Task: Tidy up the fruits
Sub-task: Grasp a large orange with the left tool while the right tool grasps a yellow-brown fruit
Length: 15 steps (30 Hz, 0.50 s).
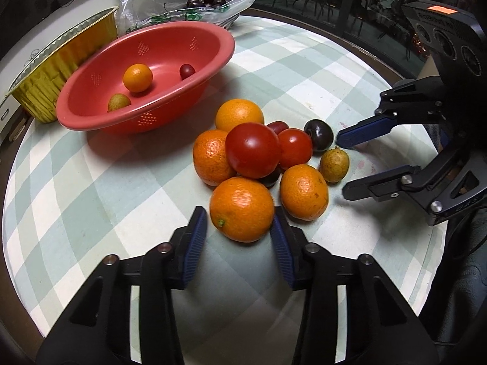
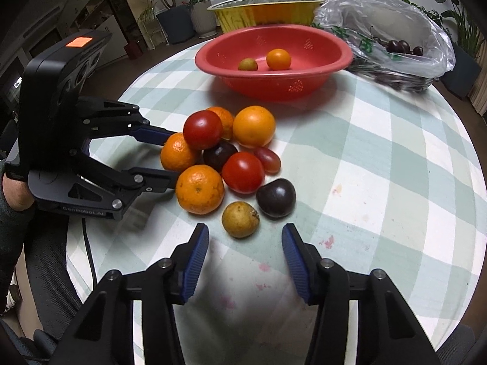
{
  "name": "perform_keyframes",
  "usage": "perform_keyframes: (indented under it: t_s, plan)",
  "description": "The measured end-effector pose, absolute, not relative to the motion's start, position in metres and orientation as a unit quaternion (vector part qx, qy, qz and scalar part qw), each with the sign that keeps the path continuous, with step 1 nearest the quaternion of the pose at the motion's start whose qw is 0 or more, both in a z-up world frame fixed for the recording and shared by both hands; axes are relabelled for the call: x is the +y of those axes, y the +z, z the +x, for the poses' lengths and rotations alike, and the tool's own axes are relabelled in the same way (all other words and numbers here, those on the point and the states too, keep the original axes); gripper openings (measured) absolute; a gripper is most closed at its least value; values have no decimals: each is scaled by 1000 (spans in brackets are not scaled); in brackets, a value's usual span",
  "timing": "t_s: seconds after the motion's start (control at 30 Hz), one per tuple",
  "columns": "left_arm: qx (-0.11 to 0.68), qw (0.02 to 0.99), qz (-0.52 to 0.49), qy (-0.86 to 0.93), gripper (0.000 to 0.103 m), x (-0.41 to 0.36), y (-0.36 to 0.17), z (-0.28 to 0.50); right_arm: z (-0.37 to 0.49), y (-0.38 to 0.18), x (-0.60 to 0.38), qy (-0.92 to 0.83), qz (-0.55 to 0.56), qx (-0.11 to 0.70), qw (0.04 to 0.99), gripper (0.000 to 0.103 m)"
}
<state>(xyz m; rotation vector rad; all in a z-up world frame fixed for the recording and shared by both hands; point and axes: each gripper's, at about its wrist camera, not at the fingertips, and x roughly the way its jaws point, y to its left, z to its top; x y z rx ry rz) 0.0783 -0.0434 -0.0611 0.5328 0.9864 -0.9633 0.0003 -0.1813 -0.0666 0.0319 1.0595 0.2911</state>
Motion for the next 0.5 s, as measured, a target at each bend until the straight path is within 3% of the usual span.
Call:
perform_keyframes:
  t_s: [0.5]
  plan:
    - [448,745,249,-427,36,-46,-62,73,8,-71,-176,135,-9,495,858,43]
